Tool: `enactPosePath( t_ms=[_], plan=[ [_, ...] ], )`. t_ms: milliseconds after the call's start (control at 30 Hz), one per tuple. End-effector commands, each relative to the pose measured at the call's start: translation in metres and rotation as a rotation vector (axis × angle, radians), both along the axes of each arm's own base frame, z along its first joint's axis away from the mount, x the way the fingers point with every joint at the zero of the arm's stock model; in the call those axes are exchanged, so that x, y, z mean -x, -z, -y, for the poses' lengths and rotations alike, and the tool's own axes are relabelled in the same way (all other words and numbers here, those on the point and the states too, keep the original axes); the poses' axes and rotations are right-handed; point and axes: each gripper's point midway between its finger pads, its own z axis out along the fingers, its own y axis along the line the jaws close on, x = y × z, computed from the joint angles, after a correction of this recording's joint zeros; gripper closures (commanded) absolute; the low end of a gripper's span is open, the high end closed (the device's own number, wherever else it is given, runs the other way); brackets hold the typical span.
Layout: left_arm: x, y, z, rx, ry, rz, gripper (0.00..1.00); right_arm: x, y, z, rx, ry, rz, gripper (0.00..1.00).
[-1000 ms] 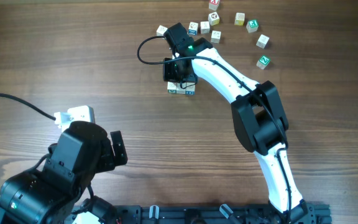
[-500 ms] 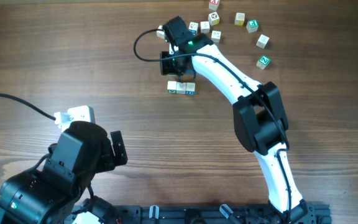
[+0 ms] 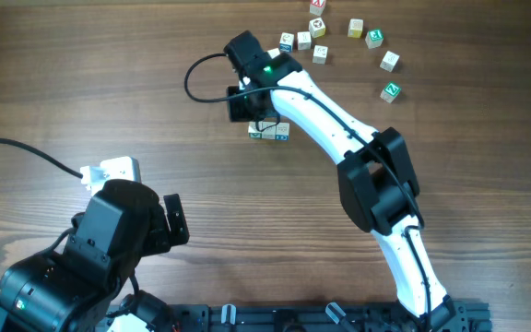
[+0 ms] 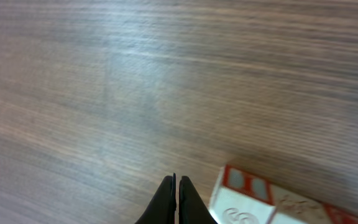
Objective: Form a horizontal line
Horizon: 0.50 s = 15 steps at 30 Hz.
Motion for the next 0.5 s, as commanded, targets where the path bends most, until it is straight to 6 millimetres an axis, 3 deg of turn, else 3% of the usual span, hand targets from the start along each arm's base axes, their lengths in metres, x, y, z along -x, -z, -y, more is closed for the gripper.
enactPosePath(
  t_ms=[0,467],
  plan=[
    [0.0,0.001,0.0,0.014,-0.017,-0.001,0.0,0.0,0.006,-0.002,0.044,-0.012,0.027,0.95],
    [0.0,0.001,0.0,0.014,-0.017,-0.001,0.0,0.006,0.036,0.005,0.104,-0.01,-0.021,0.95]
  ],
)
